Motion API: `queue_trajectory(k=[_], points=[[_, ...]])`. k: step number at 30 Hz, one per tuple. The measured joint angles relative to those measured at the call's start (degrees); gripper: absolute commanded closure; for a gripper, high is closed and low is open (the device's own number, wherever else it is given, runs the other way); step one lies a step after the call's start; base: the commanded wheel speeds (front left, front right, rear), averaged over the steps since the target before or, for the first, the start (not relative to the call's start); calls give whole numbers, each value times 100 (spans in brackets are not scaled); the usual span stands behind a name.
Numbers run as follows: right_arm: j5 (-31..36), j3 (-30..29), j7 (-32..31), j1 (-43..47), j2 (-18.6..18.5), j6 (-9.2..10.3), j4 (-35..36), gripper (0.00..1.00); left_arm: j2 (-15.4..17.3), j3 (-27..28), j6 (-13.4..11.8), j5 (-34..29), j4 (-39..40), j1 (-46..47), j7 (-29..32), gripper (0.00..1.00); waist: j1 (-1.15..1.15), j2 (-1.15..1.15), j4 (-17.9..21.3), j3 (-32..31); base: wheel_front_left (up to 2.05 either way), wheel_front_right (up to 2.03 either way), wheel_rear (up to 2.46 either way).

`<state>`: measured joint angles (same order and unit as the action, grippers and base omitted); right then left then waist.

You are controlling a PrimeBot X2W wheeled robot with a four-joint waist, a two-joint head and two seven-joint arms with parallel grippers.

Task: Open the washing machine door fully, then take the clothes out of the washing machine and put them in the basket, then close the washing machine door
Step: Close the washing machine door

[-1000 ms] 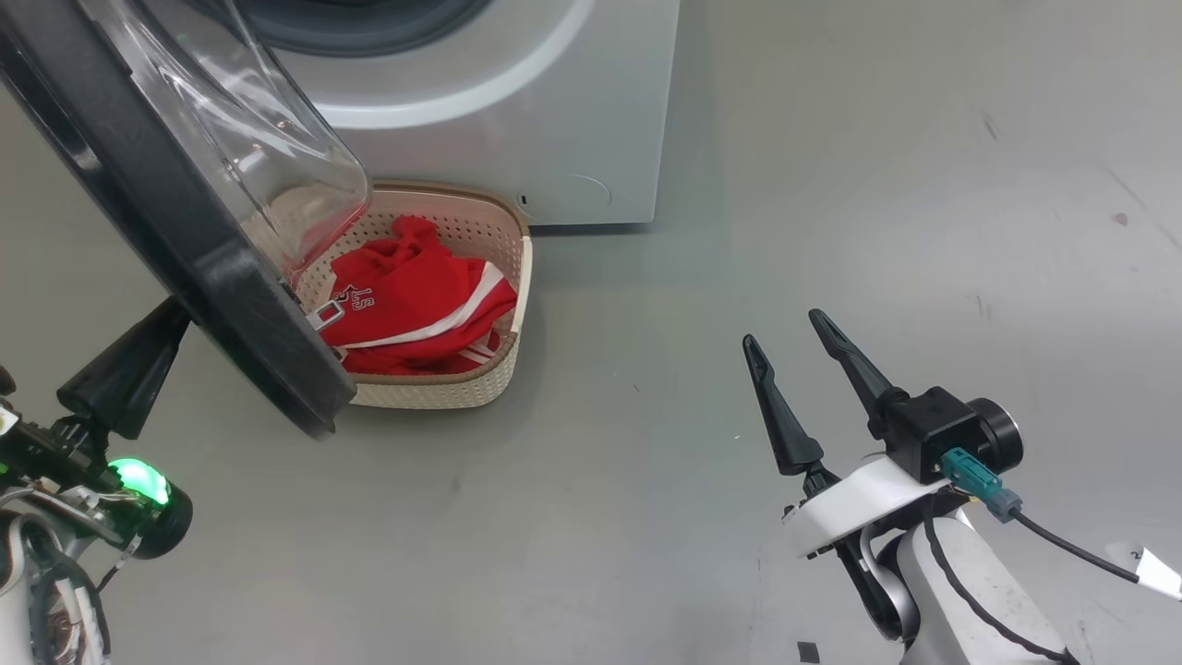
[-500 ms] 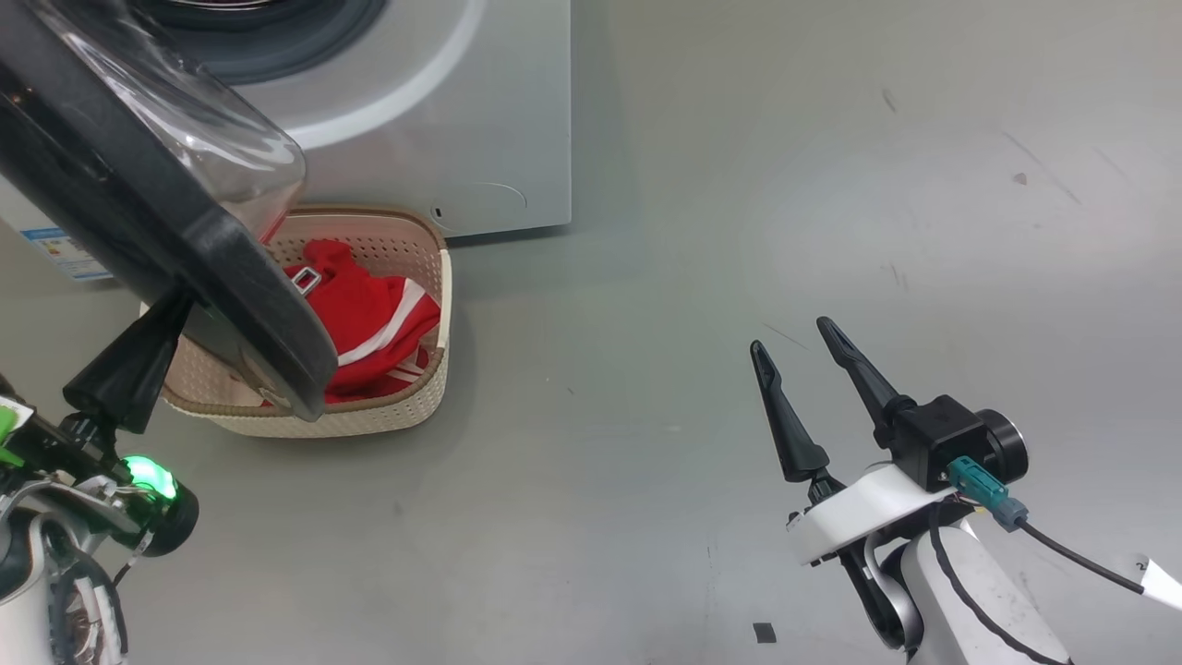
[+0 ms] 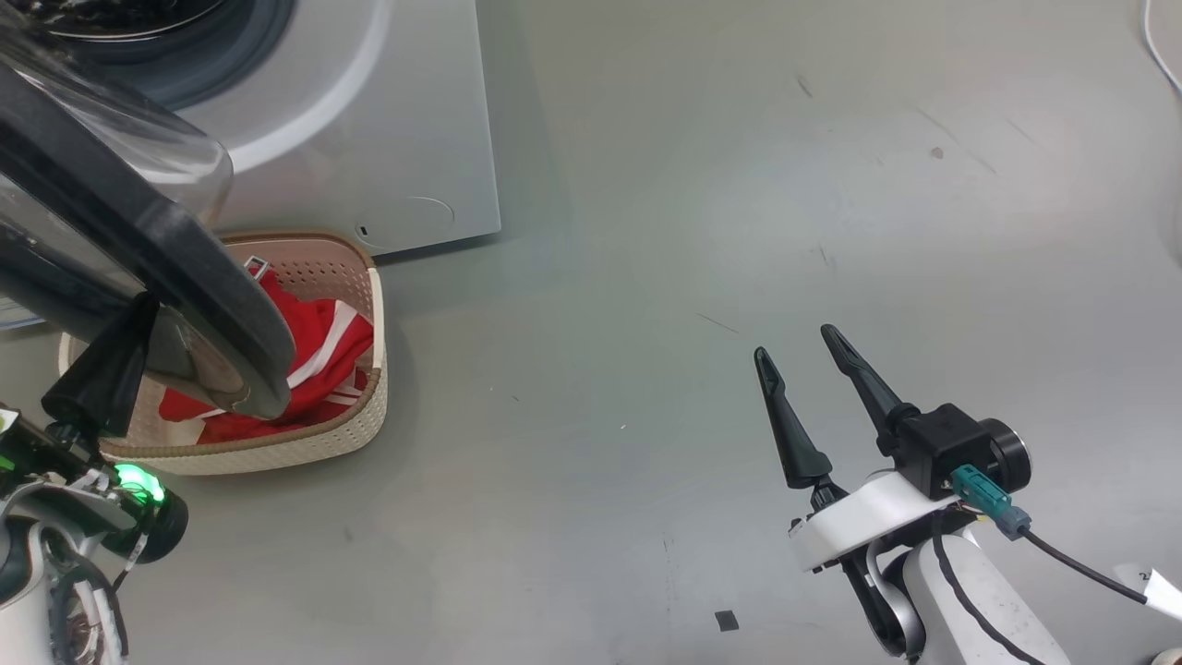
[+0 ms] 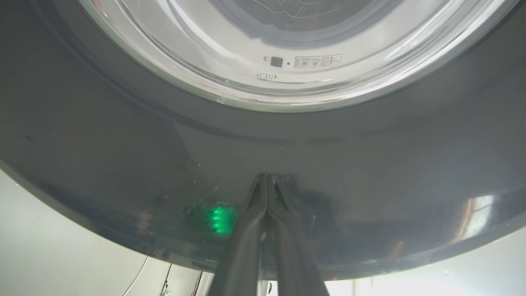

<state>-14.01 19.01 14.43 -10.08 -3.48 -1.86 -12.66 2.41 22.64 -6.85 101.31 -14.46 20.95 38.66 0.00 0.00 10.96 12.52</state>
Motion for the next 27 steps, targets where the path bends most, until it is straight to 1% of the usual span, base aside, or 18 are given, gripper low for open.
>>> queue_trajectory(k=[19,25,27], points=[[-54,-47,1,8,24,44,123,0,-59,-22,11,-5,-118,505,-682,100,0,0,529,195,0,0,0],[-60,-119,1,14,27,58,158,0,-86,-123,19,-14,-236,652,-849,100,0,0,608,230,0,0,0],[-62,-122,1,18,29,59,170,0,-92,-155,67,-58,-271,675,-899,100,0,0,614,233,0,0,0]])
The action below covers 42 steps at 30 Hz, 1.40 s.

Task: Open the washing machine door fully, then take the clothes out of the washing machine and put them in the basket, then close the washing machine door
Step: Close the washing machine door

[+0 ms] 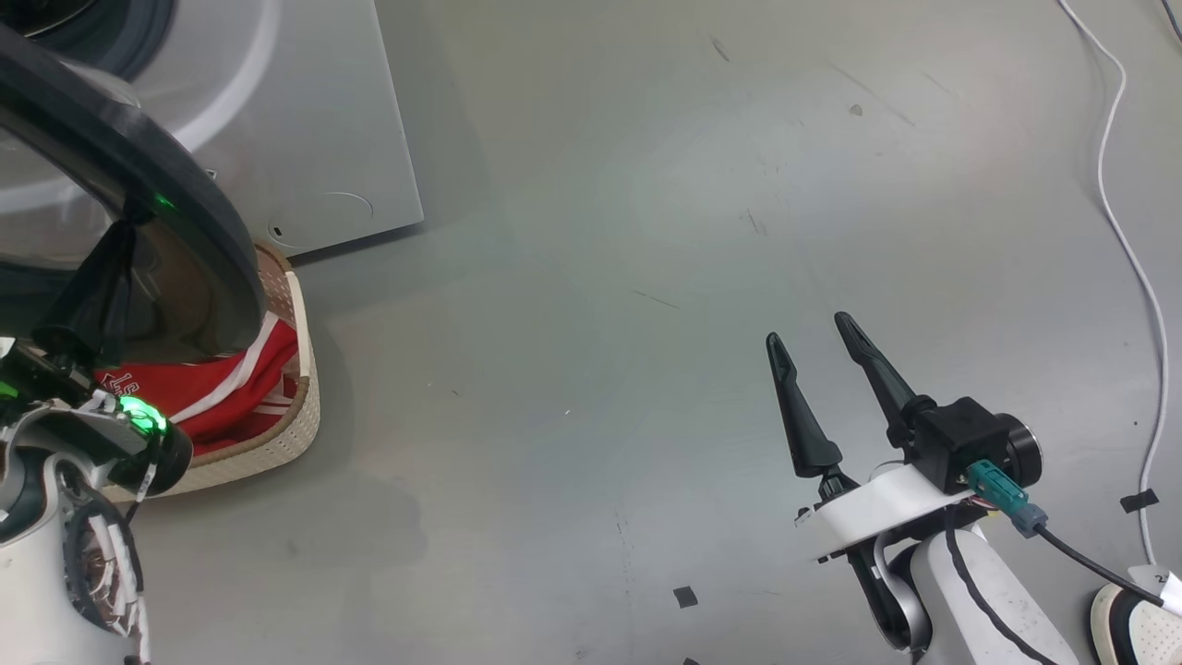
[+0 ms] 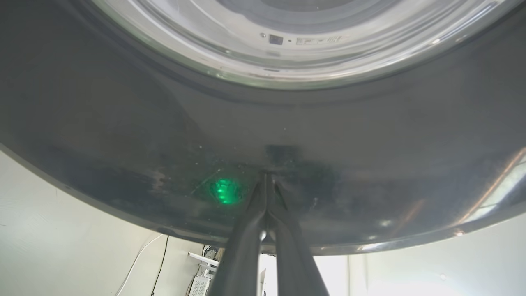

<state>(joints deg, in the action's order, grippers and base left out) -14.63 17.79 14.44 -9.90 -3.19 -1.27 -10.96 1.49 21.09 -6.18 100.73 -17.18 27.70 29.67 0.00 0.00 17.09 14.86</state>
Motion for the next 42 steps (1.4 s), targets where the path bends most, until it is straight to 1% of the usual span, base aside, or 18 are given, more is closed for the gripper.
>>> queue_trajectory(k=[4,8,16,18,20,24,27,30,34,35,36,39,42], points=[[-2,-25,0,19,3,38,37,0,0,-43,9,0,-74,32,-56,100,0,0,-2,3,0,0,0],[-8,-137,0,103,10,88,90,0,-10,-216,135,-19,-162,52,-56,100,0,0,-67,-9,0,0,0],[-7,-303,0,108,13,93,231,0,-13,-638,466,-520,-309,-4,-51,100,0,0,-321,-94,0,0,0],[-4,-339,0,107,12,90,258,0,3,-831,603,-792,-348,-137,-47,100,0,0,-396,-135,0,0,0],[5,-380,0,107,0,88,269,0,85,-1115,736,-1225,-369,-391,-41,100,0,0,-471,-190,0,0,0],[12,-500,0,119,-74,86,323,0,341,-1491,1066,-1917,-420,-811,-58,100,0,0,-639,-301,0,0,0],[13,-587,0,179,-130,86,352,0,490,-1729,1212,-2347,-350,-953,-168,100,0,0,-786,-375,0,0,0],[14,-643,0,279,-182,86,369,0,644,-1906,1263,-2869,-255,-1068,-391,100,0,0,-945,-443,0,0,0],[22,-666,0,338,-212,86,414,0,817,-1985,1304,-3365,-94,-1200,-790,100,0,0,-1155,-519,0,0,0],[22,-670,0,338,-213,85,425,0,867,-2029,1305,-3548,-41,-1226,-912,100,0,0,-1205,-536,0,0,0],[25,-688,0,339,-214,83,455,0,1021,-2125,1305,-3971,58,-1283,-1198,100,0,0,-1303,-569,0,0,0],[32,-698,0,340,-214,82,486,0,1285,-2221,1306,-4524,199,-1391,-1585,100,0,0,-1432,-609,0,0,0],[32,-709,0,343,-214,81,509,0,1366,-2351,1306,-4896,330,-1495,-1941,100,0,0,-1538,-638,0,0,0]])
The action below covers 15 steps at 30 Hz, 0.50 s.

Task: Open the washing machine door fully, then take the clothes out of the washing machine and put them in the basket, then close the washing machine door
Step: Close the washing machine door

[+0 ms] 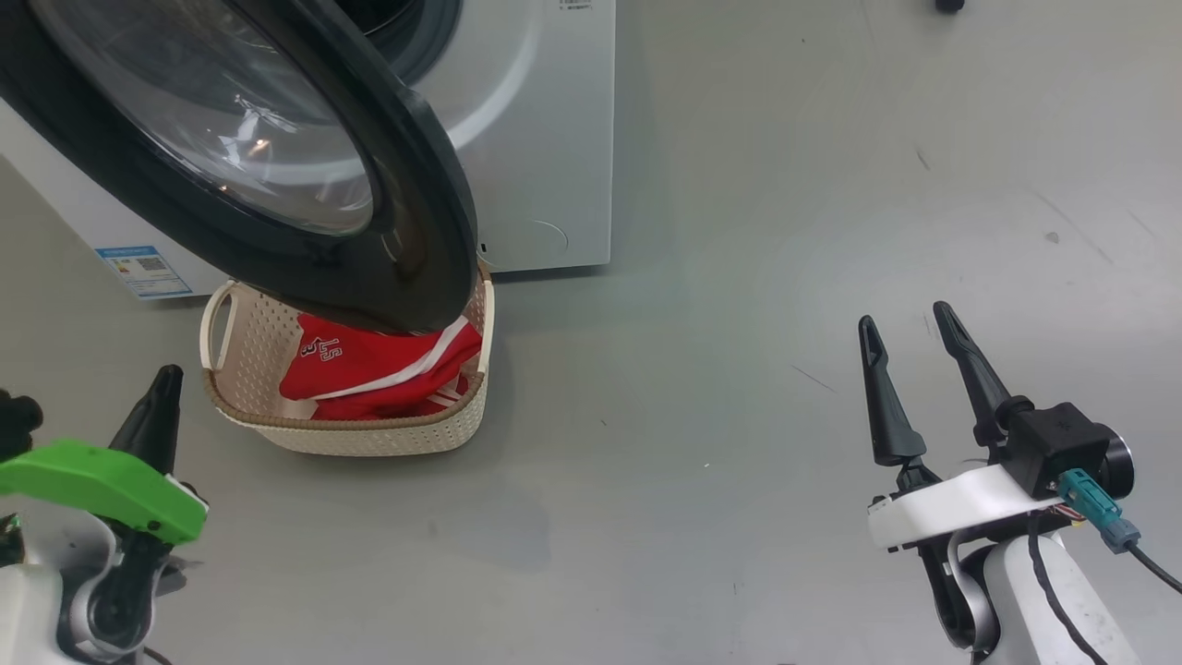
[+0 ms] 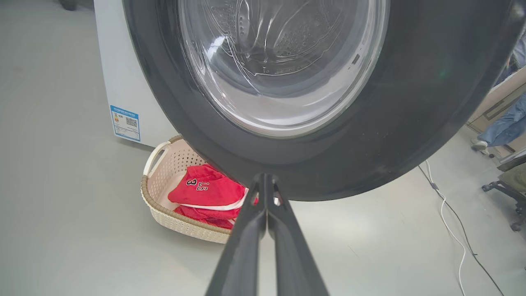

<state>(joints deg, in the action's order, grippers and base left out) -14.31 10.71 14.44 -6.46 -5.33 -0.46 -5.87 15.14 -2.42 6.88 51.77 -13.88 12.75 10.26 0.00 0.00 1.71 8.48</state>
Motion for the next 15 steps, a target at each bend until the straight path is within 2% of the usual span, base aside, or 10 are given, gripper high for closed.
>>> queue_trajectory(k=[4,15], points=[[26,20,0,6,3,-53,1,0,29,-108,4,-427,144,-146,-549,100,0,0,-97,-24,0,0,0],[26,33,0,41,12,-102,3,0,-4,-135,4,-1132,247,-458,-1958,100,0,0,-161,-27,0,0,0]])
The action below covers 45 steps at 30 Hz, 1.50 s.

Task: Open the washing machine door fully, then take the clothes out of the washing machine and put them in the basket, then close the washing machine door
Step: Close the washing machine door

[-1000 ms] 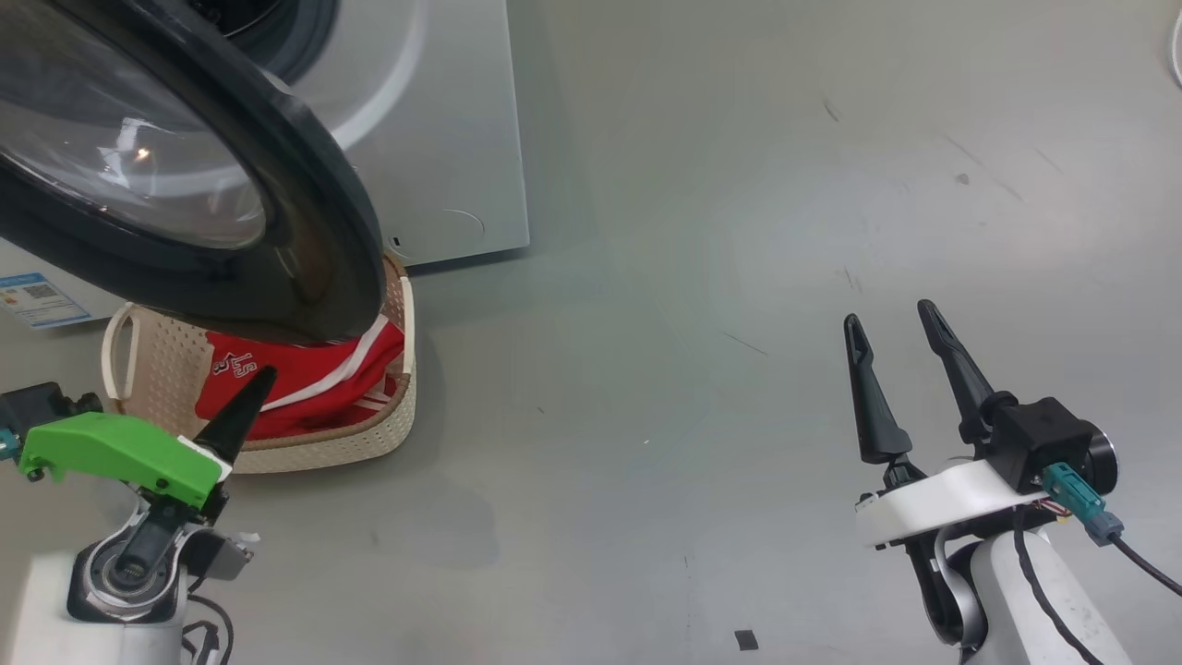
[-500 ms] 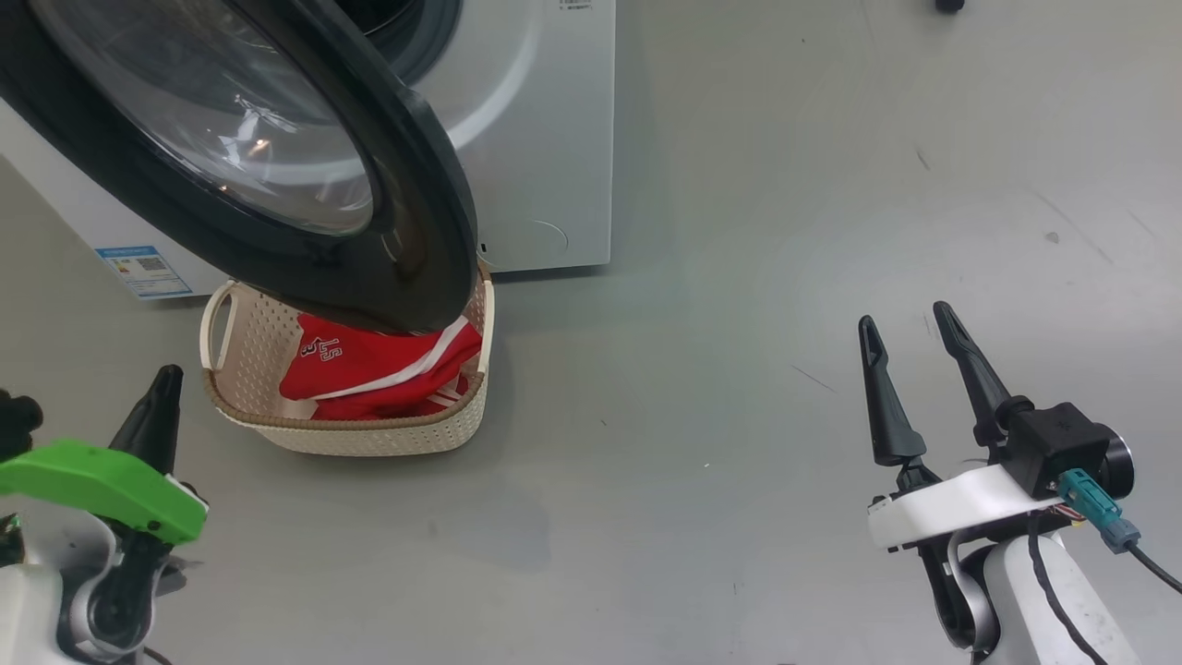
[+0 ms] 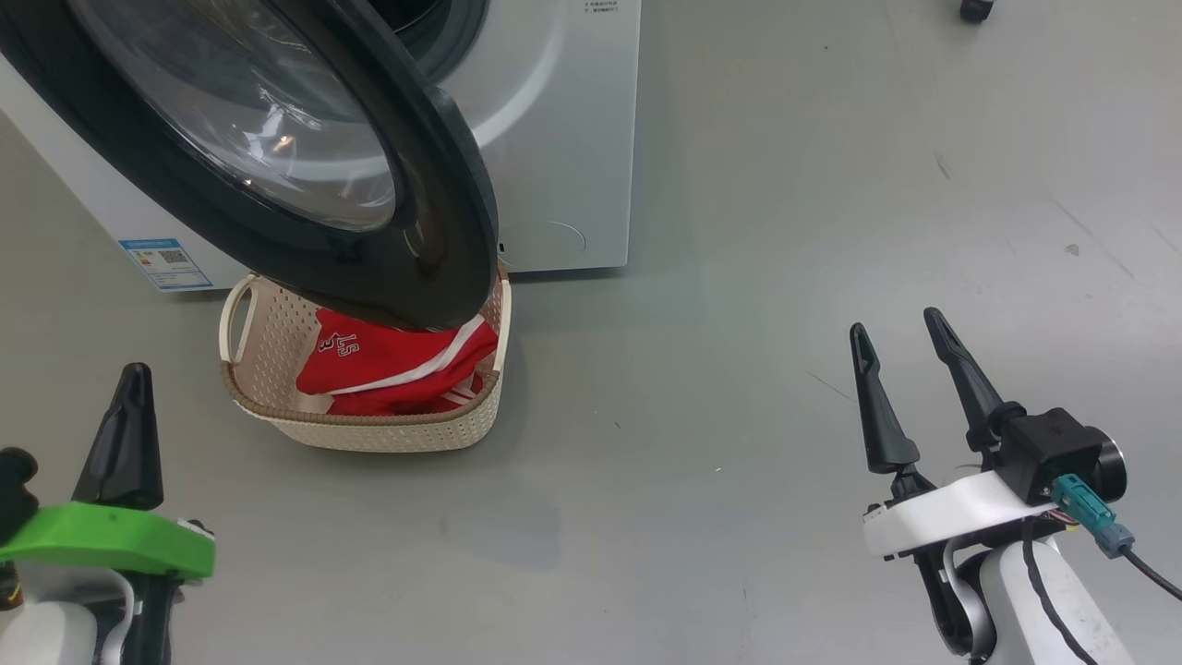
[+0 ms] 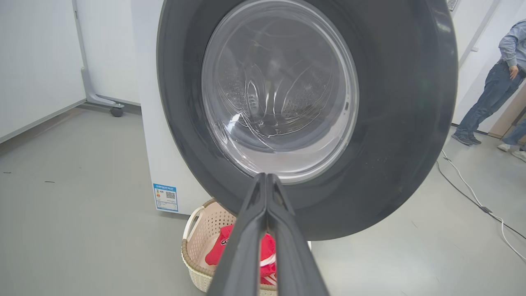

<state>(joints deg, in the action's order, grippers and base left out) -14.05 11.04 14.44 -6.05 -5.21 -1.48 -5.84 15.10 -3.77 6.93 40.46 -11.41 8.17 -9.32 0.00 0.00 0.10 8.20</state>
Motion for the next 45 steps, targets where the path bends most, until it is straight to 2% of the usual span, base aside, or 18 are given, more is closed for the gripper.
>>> queue_trajectory(k=[3,4,5,6,17,45], points=[[9,5,0,44,0,-18,-2,0,-13,-32,0,-151,-1,-55,-282,100,0,0,-10,-5,0,0,0],[9,7,0,51,1,-18,-2,0,4,-45,0,-279,-7,-69,-380,78,0,0,-13,-7,0,0,0],[10,7,0,53,3,-18,-2,0,38,-66,0,-423,-9,-91,-455,17,0,0,-15,-9,0,0,0],[10,7,0,53,3,-18,-2,0,38,-66,0,-423,-9,-91,-455,0,0,0,-15,-9,0,0,0],[15,37,0,58,59,-43,-3,0,25,-266,1,-864,-134,-242,-471,0,0,0,-12,1,0,0,0],[16,-16,0,58,112,-47,-4,0,-225,-151,1,-1093,-236,-237,-495,0,0,0,-31,36,0,0,0]])
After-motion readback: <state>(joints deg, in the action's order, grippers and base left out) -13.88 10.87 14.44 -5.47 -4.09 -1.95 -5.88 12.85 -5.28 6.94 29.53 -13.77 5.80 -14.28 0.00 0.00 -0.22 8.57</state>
